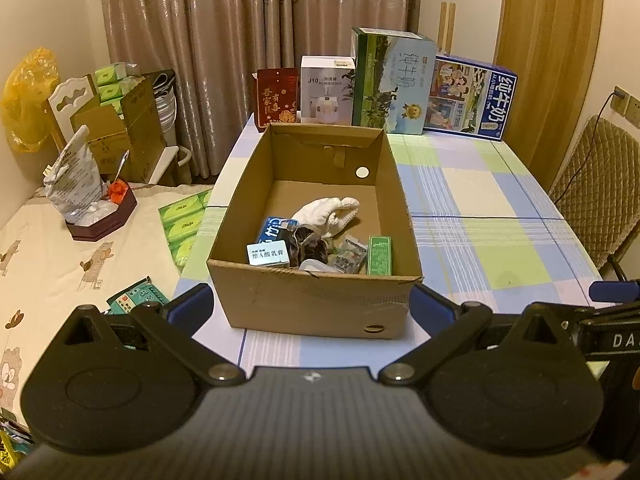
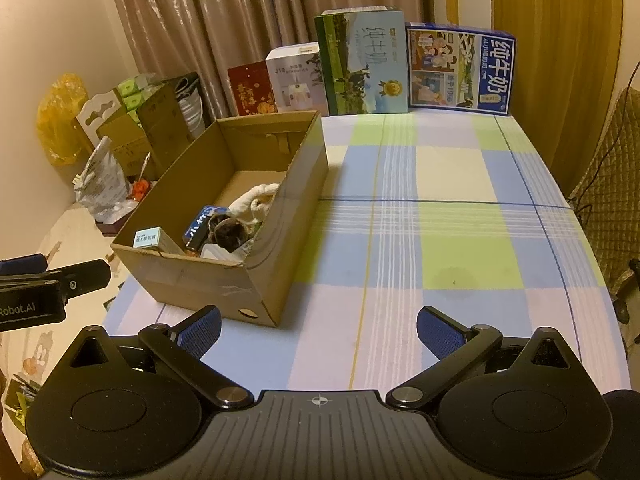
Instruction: Organize objects
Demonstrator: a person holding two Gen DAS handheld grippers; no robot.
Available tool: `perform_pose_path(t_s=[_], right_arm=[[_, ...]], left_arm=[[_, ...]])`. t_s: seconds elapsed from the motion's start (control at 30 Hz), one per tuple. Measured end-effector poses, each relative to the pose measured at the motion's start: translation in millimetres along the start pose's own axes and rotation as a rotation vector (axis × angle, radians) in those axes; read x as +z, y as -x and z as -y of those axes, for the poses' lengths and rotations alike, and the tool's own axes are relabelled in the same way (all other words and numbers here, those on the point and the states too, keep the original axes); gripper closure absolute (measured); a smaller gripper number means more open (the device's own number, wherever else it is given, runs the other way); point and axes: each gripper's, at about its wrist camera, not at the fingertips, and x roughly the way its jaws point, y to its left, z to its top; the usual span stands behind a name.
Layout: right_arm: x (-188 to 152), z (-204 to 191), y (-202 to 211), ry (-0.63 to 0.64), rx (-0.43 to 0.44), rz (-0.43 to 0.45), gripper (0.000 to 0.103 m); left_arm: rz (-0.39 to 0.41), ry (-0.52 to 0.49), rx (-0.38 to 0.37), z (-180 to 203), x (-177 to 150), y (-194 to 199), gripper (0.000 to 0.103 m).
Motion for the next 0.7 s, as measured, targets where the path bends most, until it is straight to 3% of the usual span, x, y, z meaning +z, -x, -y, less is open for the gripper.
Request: perform_pose_path(t_s=[0.7], right_arm=[[-2.5,-1.3,-1.8,-0.003,-0.022,-0.012,0.002]], left_arm=[[-0.015,-0.028,-0.012,5.5,-6.3,-3.1,0.001]])
